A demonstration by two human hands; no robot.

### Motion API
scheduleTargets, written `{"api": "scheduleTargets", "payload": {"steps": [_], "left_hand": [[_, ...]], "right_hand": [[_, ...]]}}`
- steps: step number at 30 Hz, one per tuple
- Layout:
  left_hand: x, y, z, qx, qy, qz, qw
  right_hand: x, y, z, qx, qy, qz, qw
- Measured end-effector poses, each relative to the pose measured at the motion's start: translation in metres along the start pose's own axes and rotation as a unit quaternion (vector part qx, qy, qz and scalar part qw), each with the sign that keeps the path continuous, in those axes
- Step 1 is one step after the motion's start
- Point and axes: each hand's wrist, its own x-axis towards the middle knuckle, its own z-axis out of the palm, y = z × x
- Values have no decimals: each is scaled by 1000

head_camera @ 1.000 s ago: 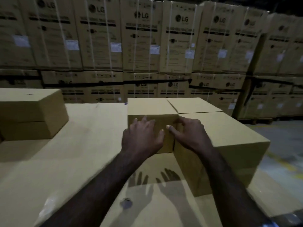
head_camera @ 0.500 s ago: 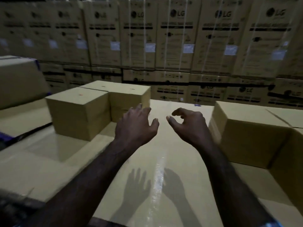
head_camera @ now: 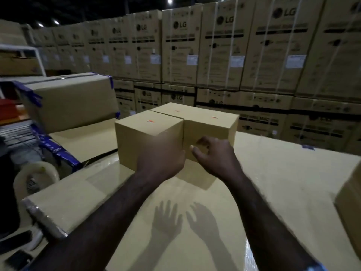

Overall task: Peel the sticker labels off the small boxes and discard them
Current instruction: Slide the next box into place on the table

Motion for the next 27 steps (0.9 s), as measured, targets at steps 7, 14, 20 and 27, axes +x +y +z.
{"api": "scheduleTargets", "payload": {"steps": [7,14,20,27], "left_hand": [[75,-72,27,19,-14,-43,999],[164,-158,55,10,-35,-38,999],[242,-229,82,26,-59,0,998],[307,-288,120,112,-136,1,984]], "right_hand": [[75,-13,76,8,-40,-10,999],[139,-29,157,13,-49,37,998],[188,-49,219,3,-35,102,994],[204,-44,276,-1,-30,182,983]]}}
